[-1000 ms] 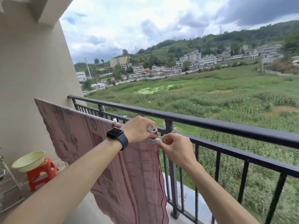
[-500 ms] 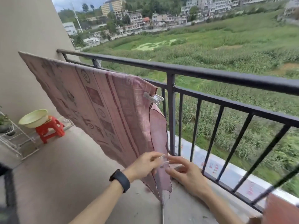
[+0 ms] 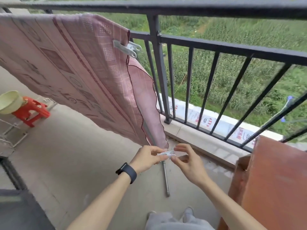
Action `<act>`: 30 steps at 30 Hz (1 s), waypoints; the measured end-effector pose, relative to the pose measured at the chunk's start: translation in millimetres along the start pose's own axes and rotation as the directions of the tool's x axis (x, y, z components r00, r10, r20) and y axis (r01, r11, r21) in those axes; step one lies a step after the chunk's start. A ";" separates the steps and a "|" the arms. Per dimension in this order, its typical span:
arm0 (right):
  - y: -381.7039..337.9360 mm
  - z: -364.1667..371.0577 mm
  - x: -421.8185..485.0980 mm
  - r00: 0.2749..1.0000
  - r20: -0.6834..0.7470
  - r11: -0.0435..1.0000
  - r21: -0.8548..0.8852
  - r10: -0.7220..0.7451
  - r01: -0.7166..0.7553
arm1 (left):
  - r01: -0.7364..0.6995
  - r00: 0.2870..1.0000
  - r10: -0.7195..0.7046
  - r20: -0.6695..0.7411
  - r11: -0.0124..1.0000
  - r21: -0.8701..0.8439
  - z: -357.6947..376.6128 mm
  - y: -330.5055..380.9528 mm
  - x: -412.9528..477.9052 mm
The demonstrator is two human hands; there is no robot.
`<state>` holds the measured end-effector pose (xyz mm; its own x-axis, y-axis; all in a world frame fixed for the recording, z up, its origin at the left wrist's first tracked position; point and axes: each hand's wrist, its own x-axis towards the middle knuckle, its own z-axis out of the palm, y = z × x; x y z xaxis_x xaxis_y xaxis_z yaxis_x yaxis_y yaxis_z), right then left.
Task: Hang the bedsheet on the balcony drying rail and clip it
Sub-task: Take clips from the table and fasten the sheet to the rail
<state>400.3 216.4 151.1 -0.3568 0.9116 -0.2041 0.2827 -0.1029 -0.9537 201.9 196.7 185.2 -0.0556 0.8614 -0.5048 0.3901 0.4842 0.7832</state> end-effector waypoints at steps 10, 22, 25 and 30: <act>33.0 5.8 8.5 0.995 0.028 0.982 -0.165 0.095 -0.089 | -0.295 0.772 0.600 0.209 0.046 0.954 -36.2 -1.1 8.9; 95.4 34.7 -4.6 0.936 -0.151 0.942 -0.066 0.317 -0.329 | -0.223 0.950 -0.073 0.303 -0.840 0.495 14.4 48.7 141.0; 102.9 36.8 -0.4 0.908 -0.216 0.925 -0.042 0.360 -0.377 | -0.280 0.954 -0.146 0.263 -0.751 0.598 36.9 56.9 154.2; 111.5 37.0 20.0 0.876 -0.263 0.912 0.056 0.405 -0.405 | -0.225 0.933 -0.045 0.357 -0.848 0.480 32.3 88.6 160.6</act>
<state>391.8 208.4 32.5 0.0361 0.8611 -0.5071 0.3526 -0.4858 -0.7998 257.2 373.0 161.8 0.2588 0.7268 -0.6362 0.1230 -0.6781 -0.7246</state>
